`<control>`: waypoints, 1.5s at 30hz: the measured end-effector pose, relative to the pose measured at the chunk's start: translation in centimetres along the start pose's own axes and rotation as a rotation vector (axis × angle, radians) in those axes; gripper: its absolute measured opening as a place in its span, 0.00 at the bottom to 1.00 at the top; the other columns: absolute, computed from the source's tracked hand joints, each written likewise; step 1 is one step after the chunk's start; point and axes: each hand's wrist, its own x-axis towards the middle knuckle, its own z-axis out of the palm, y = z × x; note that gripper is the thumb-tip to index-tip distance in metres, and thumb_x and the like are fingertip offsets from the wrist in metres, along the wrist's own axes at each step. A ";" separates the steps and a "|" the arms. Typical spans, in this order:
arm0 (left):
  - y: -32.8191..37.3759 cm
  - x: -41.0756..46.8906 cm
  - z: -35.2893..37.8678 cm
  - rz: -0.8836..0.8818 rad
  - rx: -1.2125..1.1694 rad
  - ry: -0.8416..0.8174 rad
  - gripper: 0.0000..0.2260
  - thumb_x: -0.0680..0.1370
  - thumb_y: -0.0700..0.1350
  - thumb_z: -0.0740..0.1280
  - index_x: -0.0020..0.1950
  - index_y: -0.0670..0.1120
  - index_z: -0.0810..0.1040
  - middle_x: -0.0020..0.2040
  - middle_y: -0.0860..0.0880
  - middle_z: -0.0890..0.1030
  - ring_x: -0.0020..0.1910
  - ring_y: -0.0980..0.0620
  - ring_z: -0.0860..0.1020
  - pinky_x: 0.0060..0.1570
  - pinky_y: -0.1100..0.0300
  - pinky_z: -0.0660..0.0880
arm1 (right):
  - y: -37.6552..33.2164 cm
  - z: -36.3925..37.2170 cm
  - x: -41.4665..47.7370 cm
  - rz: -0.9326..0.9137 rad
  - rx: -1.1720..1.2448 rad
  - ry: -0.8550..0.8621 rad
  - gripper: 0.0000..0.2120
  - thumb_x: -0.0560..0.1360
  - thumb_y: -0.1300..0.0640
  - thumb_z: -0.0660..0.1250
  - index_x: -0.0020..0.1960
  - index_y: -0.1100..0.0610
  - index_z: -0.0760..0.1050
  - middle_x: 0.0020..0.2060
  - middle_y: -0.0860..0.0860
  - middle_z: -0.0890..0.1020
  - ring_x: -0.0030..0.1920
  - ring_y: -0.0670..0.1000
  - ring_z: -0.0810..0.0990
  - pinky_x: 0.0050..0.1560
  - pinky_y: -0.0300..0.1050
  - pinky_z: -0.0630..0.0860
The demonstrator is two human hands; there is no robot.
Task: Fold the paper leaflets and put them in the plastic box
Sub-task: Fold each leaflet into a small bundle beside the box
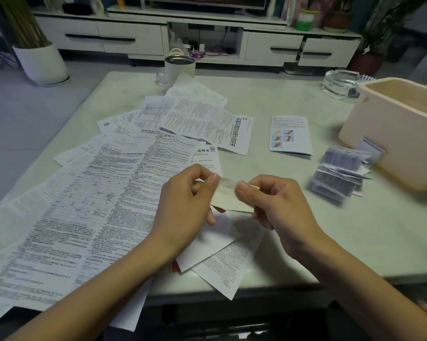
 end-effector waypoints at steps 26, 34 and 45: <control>-0.1 0.6 0.0 -0.024 0.000 -0.036 0.08 0.77 0.37 0.63 0.45 0.48 0.78 0.38 0.52 0.83 0.32 0.55 0.80 0.28 0.63 0.75 | 1.5 -11.8 0.1 0.248 -1.206 0.295 0.20 0.75 0.43 0.64 0.32 0.56 0.68 0.35 0.54 0.76 0.40 0.58 0.73 0.34 0.46 0.63; 0.3 2.9 -3.6 -0.061 0.140 0.052 0.09 0.78 0.37 0.62 0.47 0.49 0.78 0.45 0.51 0.82 0.42 0.53 0.81 0.44 0.58 0.78 | -1.0 -7.0 -0.1 -0.046 -0.850 0.188 0.19 0.74 0.50 0.66 0.29 0.56 0.67 0.25 0.53 0.74 0.29 0.52 0.71 0.31 0.46 0.65; -1.1 3.0 -3.8 -0.114 0.748 -0.288 0.15 0.79 0.43 0.62 0.65 0.48 0.72 0.66 0.49 0.72 0.64 0.50 0.69 0.58 0.63 0.63 | 0.6 0.8 0.2 0.138 -0.477 -0.234 0.13 0.73 0.55 0.69 0.54 0.53 0.69 0.33 0.45 0.76 0.30 0.45 0.74 0.30 0.32 0.70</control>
